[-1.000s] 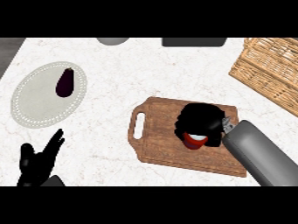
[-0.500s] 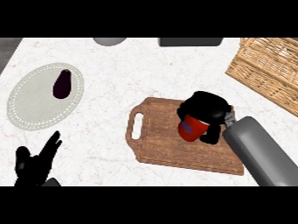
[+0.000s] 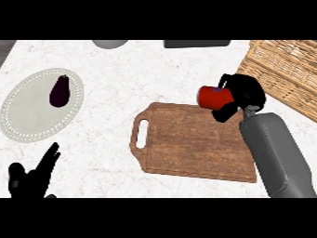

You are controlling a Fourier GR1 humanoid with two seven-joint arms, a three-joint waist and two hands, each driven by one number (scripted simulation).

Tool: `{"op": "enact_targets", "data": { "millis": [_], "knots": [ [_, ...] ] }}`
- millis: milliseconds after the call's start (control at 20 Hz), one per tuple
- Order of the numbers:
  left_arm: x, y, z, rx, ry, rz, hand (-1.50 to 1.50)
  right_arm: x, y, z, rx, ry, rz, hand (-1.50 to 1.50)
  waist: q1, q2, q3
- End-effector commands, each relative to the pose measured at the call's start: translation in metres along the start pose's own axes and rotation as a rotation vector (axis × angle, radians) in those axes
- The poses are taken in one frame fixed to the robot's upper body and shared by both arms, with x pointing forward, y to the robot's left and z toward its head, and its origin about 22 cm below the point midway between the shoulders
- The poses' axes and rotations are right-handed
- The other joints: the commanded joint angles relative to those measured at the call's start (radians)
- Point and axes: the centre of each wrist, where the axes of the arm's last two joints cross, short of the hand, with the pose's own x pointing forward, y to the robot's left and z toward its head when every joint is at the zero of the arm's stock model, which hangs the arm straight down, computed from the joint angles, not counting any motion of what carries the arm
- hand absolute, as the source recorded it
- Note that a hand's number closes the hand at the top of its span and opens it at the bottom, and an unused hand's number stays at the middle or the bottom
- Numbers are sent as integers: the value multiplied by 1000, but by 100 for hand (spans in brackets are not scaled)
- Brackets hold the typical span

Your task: Pick the can from the cutting board and place it in the basket

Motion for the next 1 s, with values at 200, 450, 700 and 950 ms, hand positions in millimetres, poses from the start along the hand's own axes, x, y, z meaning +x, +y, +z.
{"op": "enact_targets", "data": {
  "millis": [200, 450, 700, 950],
  "knots": [
    [-2, -5, -8, -32, 52, -8, 0, 53, -99, 7, -597, 279, -655, 150, 46, -2, -9],
    [7, -11, -21, -55, 55, -16, 0, 101, -151, 16, -815, 383, -734, 150, 56, 0, -12],
    [3, -12, -25, -46, 56, -10, 0, 101, -201, 9, -901, 528, -667, 150, 51, 2, -11],
    [11, -20, -17, -54, 54, -1, 0, 70, -246, 9, -950, 614, -660, 150, 51, 0, -9]
  ]
}}
